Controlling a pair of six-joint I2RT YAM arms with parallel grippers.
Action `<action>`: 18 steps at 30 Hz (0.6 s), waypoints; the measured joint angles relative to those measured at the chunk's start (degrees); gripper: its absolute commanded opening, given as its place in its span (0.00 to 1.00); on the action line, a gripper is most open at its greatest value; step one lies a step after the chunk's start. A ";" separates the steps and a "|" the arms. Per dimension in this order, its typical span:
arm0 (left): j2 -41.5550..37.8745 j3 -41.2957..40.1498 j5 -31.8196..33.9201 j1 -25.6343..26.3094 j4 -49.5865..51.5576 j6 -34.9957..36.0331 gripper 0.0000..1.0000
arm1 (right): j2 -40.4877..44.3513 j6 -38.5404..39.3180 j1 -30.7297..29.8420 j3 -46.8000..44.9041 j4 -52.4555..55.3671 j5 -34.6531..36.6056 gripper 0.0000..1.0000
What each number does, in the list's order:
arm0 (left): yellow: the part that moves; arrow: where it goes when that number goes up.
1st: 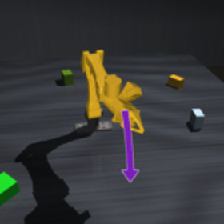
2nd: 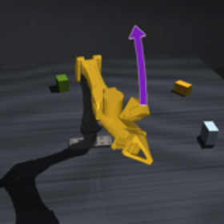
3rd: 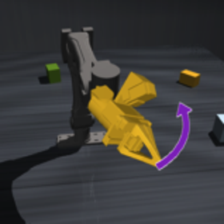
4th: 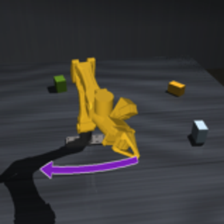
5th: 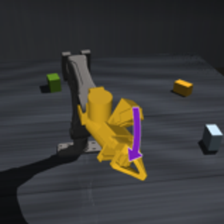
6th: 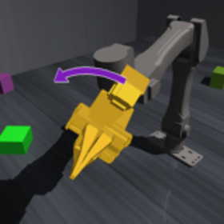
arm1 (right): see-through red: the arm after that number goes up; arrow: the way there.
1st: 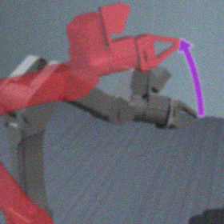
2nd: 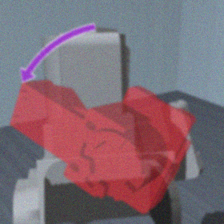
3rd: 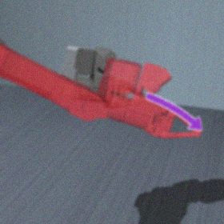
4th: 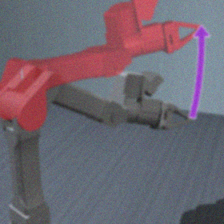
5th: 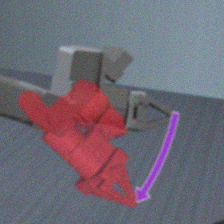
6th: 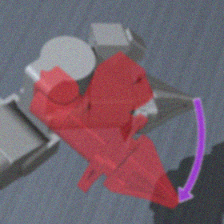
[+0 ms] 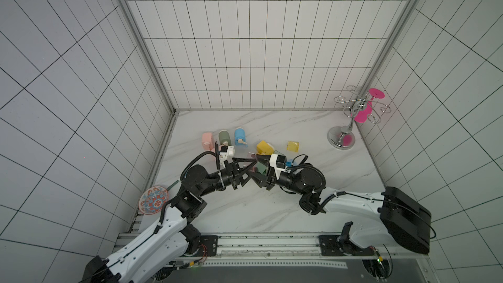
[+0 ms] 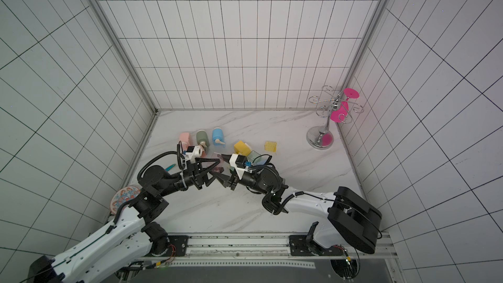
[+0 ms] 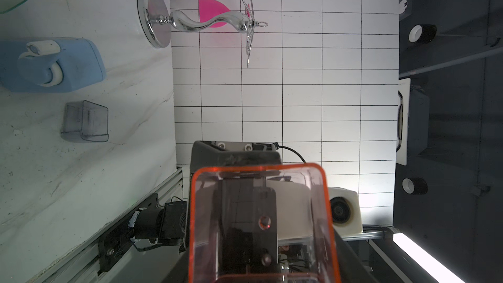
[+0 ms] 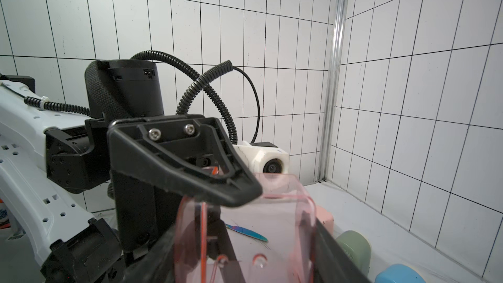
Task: Put the tray back into the pencil sharpener
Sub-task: Pick up the container from the center of the board.
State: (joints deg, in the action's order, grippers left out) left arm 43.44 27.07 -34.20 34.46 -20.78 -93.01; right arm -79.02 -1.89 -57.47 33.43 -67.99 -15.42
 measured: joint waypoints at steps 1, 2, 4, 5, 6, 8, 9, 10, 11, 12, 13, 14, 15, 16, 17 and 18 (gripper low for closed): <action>0.07 0.00 0.00 0.00 0.02 0.15 0.45 | 0.00 0.04 0.00 -0.07 0.00 0.02 0.63; 0.09 0.00 0.02 0.00 0.13 0.37 0.44 | 0.00 0.09 0.00 -0.09 0.02 0.07 0.68; 0.09 0.00 0.07 0.02 0.76 1.20 0.42 | 0.00 0.48 -0.02 -0.26 0.22 0.09 0.77; 0.09 0.02 0.26 0.02 1.20 1.81 0.41 | 0.02 0.52 -0.02 -0.35 0.63 0.09 0.83; 0.07 0.02 0.44 0.02 1.64 2.34 0.41 | 0.02 0.50 -0.02 -0.39 1.18 0.13 0.85; 0.00 0.13 1.22 0.02 3.26 4.00 0.40 | 0.37 0.94 -0.07 -0.72 2.75 0.35 0.92; -0.04 0.28 1.53 0.02 4.35 4.76 0.40 | 0.79 0.96 -0.07 -0.98 3.50 0.52 0.94; -0.09 0.52 1.95 0.02 5.53 5.73 0.40 | 1.49 1.16 -0.07 -1.46 4.28 0.79 0.99; -0.09 0.85 2.45 0.02 6.80 6.93 0.39 | 2.34 1.25 -0.07 -2.03 4.98 1.22 0.99; -0.09 1.14 2.80 0.02 7.80 7.82 0.39 | 3.04 1.40 -0.07 -2.54 5.51 1.53 0.99; -0.07 1.70 3.30 0.02 9.66 9.42 0.39 | 4.17 1.36 -0.07 -3.30 6.25 1.99 0.99; -0.02 2.49 4.02 0.02 11.93 11.34 0.39 | 5.70 1.38 -0.07 -4.33 7.23 2.73 0.99; 0.00 3.21 4.63 0.02 14.10 13.22 0.39 | 7.17 1.38 -0.07 -5.40 8.02 3.39 0.98; 0.13 4.37 5.62 0.02 17.09 15.63 0.37 | 9.29 1.38 -0.07 -6.91 9.03 4.57 0.98; 0.35 5.57 6.75 0.02 20.06 18.14 0.36 | 11.76 1.31 -0.07 -8.39 10.64 5.90 0.99; 0.55 6.38 7.85 0.07 22.18 20.09 0.36 | 14.19 1.27 -0.07 -9.55 12.50 7.58 0.99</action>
State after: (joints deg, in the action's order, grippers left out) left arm 43.99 33.45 -26.35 34.52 1.41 -72.93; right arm -64.84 -0.62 -57.54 23.88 -55.48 -7.84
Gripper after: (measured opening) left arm 0.568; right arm 0.986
